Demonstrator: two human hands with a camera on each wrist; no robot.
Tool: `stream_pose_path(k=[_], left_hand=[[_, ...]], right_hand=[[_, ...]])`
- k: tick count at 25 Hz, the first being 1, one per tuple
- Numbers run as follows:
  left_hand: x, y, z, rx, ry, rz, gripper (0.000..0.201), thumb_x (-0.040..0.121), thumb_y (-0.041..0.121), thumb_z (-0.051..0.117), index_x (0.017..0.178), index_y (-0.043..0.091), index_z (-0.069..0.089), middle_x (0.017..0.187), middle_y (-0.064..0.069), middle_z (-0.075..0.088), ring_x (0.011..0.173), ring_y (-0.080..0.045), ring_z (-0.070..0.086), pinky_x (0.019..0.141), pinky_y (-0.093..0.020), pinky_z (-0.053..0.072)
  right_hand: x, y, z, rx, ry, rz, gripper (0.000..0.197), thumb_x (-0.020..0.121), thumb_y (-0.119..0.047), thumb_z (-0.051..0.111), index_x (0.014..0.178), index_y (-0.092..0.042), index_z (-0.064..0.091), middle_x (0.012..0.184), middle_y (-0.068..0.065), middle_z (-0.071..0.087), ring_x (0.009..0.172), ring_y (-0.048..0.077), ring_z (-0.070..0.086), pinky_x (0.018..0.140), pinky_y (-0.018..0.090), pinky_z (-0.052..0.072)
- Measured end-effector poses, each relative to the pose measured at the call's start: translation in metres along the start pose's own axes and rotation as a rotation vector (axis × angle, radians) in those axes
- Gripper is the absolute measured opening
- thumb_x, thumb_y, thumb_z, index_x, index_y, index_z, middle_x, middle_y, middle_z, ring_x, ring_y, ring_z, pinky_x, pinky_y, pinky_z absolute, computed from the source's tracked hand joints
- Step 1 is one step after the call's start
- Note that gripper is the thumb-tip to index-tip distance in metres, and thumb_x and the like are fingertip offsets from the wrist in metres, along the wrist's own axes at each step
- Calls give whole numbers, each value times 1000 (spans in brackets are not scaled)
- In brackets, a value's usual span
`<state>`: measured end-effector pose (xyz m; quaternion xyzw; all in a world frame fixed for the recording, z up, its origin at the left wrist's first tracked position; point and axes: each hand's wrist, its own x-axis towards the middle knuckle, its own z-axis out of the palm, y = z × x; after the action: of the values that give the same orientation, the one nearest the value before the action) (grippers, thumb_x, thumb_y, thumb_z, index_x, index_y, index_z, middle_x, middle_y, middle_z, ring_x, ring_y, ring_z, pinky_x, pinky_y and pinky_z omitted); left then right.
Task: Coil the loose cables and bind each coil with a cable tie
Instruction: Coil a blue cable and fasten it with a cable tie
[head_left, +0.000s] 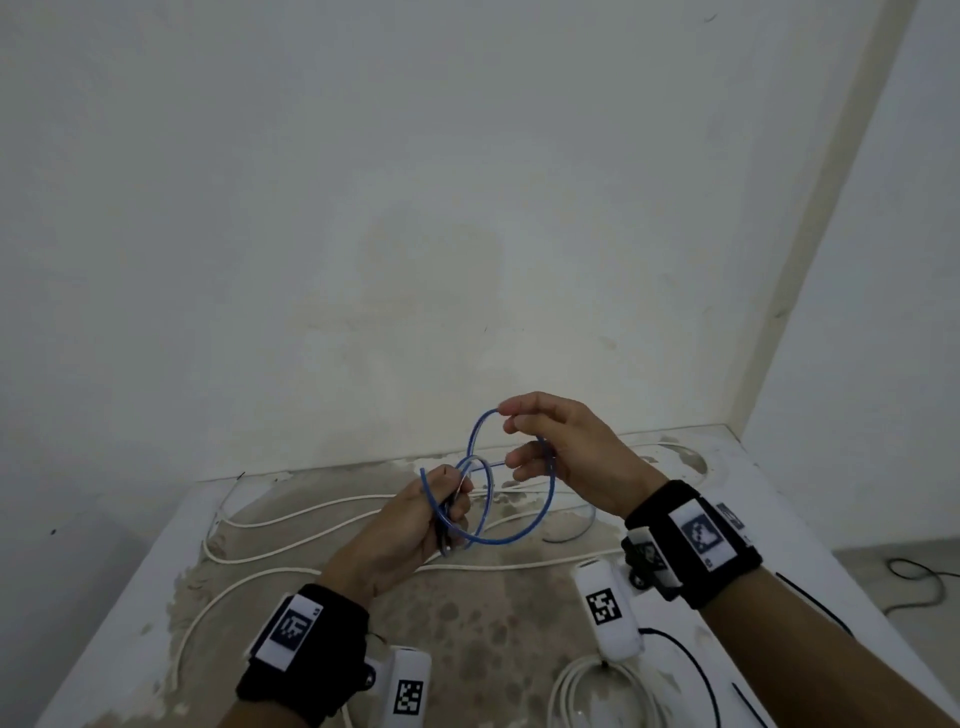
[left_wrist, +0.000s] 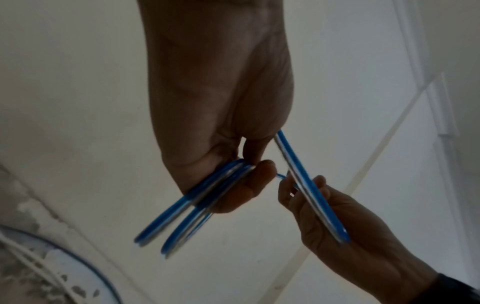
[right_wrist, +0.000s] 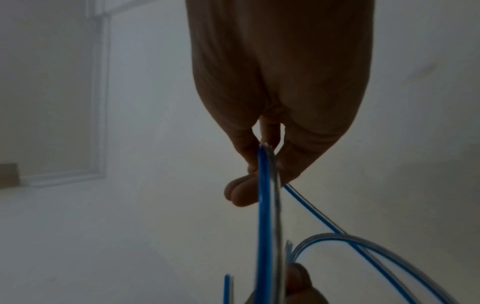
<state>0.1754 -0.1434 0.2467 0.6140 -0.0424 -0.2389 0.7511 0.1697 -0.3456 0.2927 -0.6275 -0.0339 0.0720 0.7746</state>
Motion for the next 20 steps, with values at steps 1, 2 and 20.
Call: stream_pose_path(k=[1,2,20], left_hand=[[2,0,1,-22,24,-4,31,105,22,35,86,3,51,61,-5,46,49,-17,44,47,-27,44],[3,0,1,-52,57,-5,31,104,23,36,86,3,52,63,-7,49,51,-19,49,49,-27,47],[17,15,5,-407,88,-85,33,103,21,36,101,2,63,56,3,47,44,-9,46,65,-28,43]], right_hand=[[-3,0,4,-49,-5,-28,19,101,-7,53,118,-8,61,96,11,67,62,23,67,55,30,58],[-5,0,9,-93,0,-57,23,100,-6,56,122,-10,58,98,11,70,60,22,66,52,30,56],[-36,97,21,-736,-57,-383,14,98,-26,58,112,-25,61,103,-13,76,87,3,69,82,23,54]])
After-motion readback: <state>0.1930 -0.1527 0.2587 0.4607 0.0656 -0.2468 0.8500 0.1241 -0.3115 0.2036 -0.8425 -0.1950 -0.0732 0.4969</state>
